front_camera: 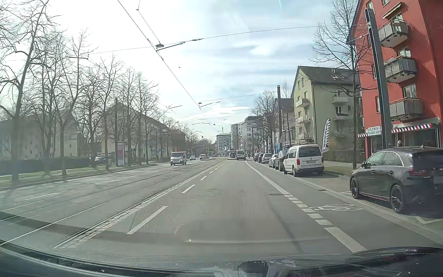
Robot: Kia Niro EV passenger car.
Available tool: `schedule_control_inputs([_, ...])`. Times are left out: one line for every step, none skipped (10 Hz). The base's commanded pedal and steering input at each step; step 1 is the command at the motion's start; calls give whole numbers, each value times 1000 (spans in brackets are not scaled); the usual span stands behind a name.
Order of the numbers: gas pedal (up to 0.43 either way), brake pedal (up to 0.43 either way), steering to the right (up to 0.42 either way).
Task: Follow the waypoints while adhering to traffic rules and regulations
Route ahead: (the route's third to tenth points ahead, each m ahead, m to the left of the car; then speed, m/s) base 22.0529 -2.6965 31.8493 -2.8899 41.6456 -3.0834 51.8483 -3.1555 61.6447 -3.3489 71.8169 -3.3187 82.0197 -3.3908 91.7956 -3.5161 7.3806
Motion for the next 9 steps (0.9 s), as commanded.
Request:
schedule_control_inputs([87, 0, -3])
schedule_control_inputs([87, 0, -3])
schedule_control_inputs([87, 0, -3])
schedule_control_inputs([87, 0, -3])
schedule_control_inputs([87, 0, -3])
schedule_control_inputs([87, 0, -3])
schedule_control_inputs([87, 0, -3])
schedule_control_inputs([87, 0, -3])
schedule_control_inputs([87, 0, -1])
